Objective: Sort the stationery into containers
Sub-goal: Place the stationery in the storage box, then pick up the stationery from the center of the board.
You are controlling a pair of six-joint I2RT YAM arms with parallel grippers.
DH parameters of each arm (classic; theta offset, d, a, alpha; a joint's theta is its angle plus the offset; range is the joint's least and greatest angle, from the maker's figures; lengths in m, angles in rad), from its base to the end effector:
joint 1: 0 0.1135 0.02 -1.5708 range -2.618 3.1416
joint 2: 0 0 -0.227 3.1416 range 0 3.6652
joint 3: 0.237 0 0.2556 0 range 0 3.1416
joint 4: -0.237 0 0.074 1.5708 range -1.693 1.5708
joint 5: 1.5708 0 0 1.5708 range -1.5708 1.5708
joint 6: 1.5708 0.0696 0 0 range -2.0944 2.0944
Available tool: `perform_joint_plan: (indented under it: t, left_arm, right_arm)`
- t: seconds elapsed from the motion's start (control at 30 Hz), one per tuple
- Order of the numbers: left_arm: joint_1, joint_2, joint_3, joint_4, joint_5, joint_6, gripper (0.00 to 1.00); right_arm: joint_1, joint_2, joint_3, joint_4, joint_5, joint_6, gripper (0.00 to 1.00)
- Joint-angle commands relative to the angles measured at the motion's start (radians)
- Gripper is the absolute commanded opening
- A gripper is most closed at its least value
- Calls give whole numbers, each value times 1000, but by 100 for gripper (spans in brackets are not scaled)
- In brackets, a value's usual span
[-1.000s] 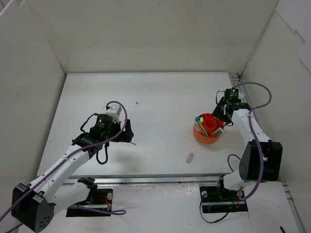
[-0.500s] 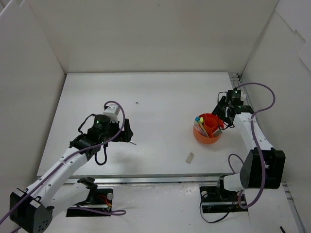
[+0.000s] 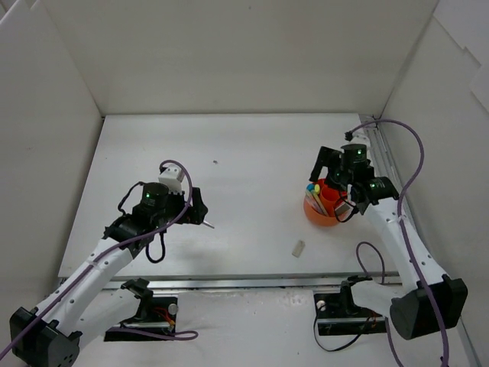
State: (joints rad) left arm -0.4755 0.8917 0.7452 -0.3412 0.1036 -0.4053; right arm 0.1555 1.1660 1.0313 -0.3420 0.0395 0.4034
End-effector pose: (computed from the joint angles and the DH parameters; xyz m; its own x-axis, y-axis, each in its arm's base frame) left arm 0.2265 -0.1247 0.2461 -0.5944 -0.1350 -0.7927 0.3288 0.8588 -0.3929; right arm 0.3091 0.0457 0.2824 -0.4641 0.3243 -0.8243 0.0675 0.9408 0.3321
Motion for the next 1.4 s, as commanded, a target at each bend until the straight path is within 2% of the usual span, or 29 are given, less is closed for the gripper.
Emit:
perform_joint_plan:
  t: [0.0, 0.07, 0.1, 0.2, 0.33, 0.37, 0.47, 0.73, 0.8, 0.87, 1.0, 1.03, 1.07, 1.17, 1.2, 1.23, 1.27, 1.37]
  left_arm:
    - [9, -30, 6, 36, 1, 3, 99]
    - [9, -42, -4, 39, 2, 0, 100]
    - [9, -45, -6, 36, 2, -9, 99]
    - [9, -56, -17, 30, -1, -29, 99]
    - [9, -65, -43, 27, -8, -56, 100]
    - [9, -68, -52, 27, -8, -59, 99]
    - [9, -71, -69, 28, -5, -73, 100]
    - [18, -91, -90, 16, -18, -84, 99]
    - [18, -91, -92, 18, -18, -84, 99]
    - [18, -86, -92, 18, -22, -86, 99]
    - [18, -73, -90, 21, -27, -89, 100]
    - [18, -65, -87, 21, -27, -89, 99]
    - [18, -62, -86, 18, -28, -89, 99]
    - [18, -53, -78, 16, -31, -87, 100]
    - [18, -50, -75, 18, -31, -86, 99]
    - [18, -47, -70, 15, -31, -84, 100]
    - [18, -45, -67, 14, -33, -86, 100]
    - [18, -42, -60, 14, -38, -84, 99]
  right_arm:
    - [166, -77, 41, -50, 89, -48, 98]
    - [246, -72, 38, -81, 123, -48, 98]
    - [336, -66, 32, -101, 146, -43, 98]
    - [487, -42, -29, -94, 197, 53, 98]
    - [620, 32, -123, -83, 305, 271, 98]
    - [637, 43, -161, -81, 363, 319, 98]
    - [667, 80, -232, -72, 413, 475, 98]
    - [641, 118, -353, -46, 349, 607, 98]
    - [622, 115, -388, -20, 312, 614, 89]
    - [613, 119, -419, 3, 275, 618, 76]
    - [601, 155, -450, 63, 228, 626, 68]
    - [604, 162, -451, 67, 223, 623, 62]
    - [605, 167, -451, 80, 211, 620, 46]
    - [602, 170, -432, 98, 217, 577, 19]
    - [602, 159, -419, 98, 226, 543, 14]
    - [602, 155, -386, 98, 243, 520, 3]
    - [604, 149, -364, 101, 255, 494, 0]
    - [604, 124, -272, 129, 293, 341, 0]
